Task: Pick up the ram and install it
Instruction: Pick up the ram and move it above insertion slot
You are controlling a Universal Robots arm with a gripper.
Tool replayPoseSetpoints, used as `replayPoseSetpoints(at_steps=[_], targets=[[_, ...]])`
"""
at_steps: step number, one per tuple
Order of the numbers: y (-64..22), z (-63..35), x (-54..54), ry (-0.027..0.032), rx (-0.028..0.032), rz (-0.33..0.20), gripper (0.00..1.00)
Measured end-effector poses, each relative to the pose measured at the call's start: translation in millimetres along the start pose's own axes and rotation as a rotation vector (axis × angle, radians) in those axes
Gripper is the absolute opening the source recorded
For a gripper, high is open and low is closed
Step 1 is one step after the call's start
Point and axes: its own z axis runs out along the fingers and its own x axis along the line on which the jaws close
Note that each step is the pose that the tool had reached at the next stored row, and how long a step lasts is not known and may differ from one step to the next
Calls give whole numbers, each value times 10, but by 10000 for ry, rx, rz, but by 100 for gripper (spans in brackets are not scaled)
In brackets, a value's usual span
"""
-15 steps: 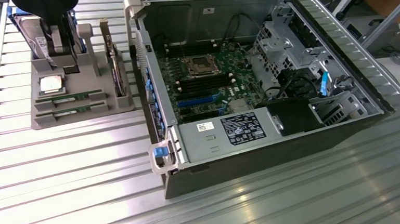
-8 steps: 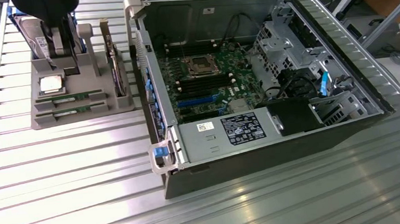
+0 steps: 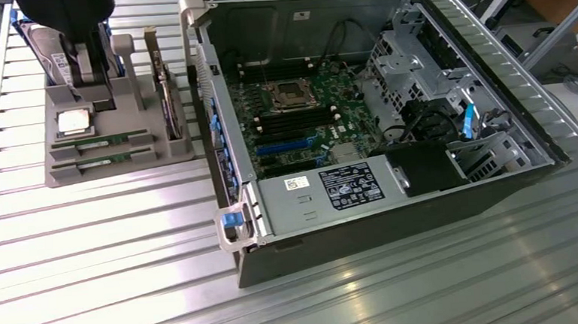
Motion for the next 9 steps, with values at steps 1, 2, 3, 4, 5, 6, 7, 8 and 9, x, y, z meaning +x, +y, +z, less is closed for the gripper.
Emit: replayPoseSetpoints(at_steps=[1, 2, 3, 4, 5, 6, 7, 8, 9], targets=[[1, 4, 1, 0, 0, -9, 36], [1, 7, 1, 1, 0, -16, 36], [1, 10, 2, 1, 0, -25, 36], [1, 15, 3, 1, 0, -36, 36], [2, 21, 5, 2, -2, -50, 36], [2, 26, 6, 3, -2, -63, 36], [3, 31, 7, 3, -2, -73, 36], [3, 36, 8, 4, -2, -86, 36], [4, 38, 8, 4, -3, -93, 36]])
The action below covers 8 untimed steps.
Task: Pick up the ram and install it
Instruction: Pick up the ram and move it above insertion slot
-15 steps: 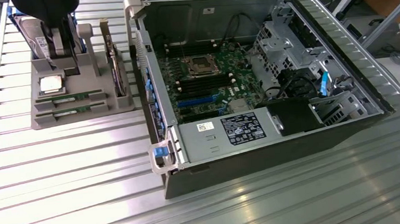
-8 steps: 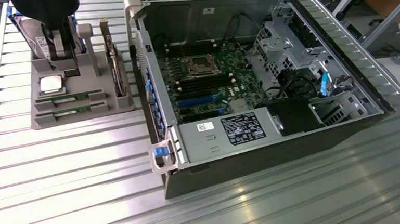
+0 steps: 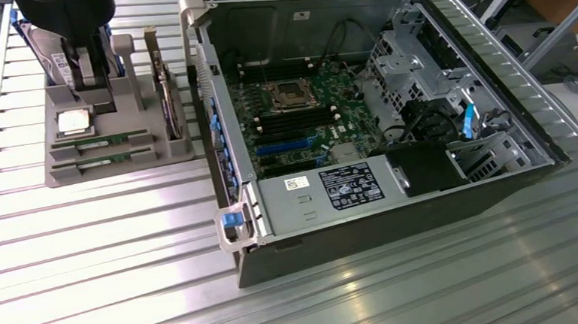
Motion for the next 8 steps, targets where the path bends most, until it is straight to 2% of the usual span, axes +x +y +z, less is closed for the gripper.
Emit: replayPoseSetpoints(at_steps=[8], targets=[[2, 34, 8, 3, -2, -80, 36]])
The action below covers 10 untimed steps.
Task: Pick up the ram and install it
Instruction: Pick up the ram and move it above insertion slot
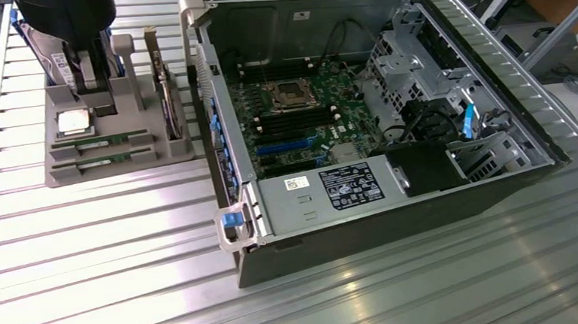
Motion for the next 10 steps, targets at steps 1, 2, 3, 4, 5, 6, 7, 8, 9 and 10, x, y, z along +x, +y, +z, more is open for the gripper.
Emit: replayPoseSetpoints(at_steps=[1, 2, 3, 4, 5, 6, 7, 8, 9, 10], targets=[[0, 4, 1, 0, 0, -10, 36], [0, 7, 1, 1, -1, -17, 36], [0, 11, 2, 1, 0, -24, 36], [0, 14, 2, 1, 0, -30, 36], [0, 17, 3, 2, -2, -39, 36], [1, 20, 3, 3, -2, -46, 36], [1, 24, 4, 3, -2, -55, 36], [1, 27, 5, 3, -2, -63, 36], [1, 32, 5, 3, -1, -73, 36], [2, 37, 6, 4, -3, -86, 36]])
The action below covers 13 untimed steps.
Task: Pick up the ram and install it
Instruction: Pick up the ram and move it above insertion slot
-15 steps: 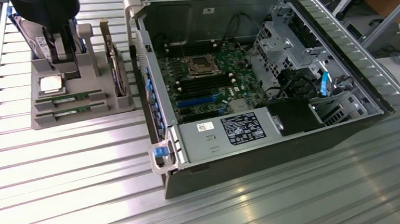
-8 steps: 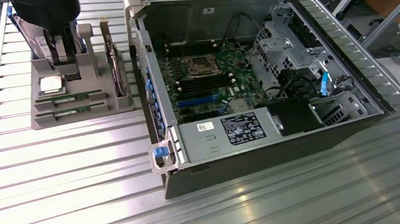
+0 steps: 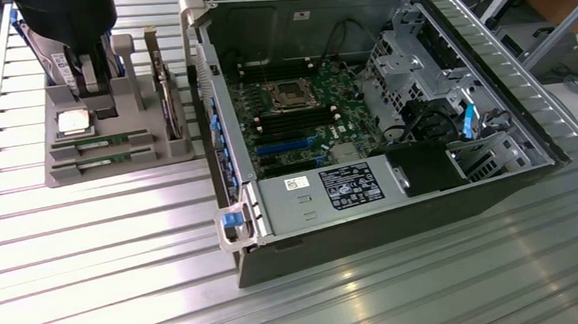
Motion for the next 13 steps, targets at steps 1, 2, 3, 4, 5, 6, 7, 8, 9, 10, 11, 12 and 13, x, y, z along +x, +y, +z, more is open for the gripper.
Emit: replayPoseSetpoints(at_steps=[1, 2, 3, 4, 5, 6, 7, 8, 9, 10, 11, 12, 13], targets=[[1, 4, 2, 0, 0, -9, 36], [2, 8, 3, 0, 0, -19, 36], [3, 14, 4, 1, 0, -32, 36], [3, 16, 5, 1, 0, -38, 36], [3, 18, 5, 2, -1, -44, 36], [4, 23, 7, 2, -1, -54, 36], [4, 27, 7, 2, -1, -61, 36], [4, 29, 7, 3, -1, -66, 36], [4, 31, 8, 2, -1, -68, 36], [4, 34, 8, 3, -2, -71, 36], [4, 36, 8, 3, -2, -73, 36], [4, 38, 8, 3, -2, -74, 36], [3, 42, 8, 3, -1, -76, 36]])
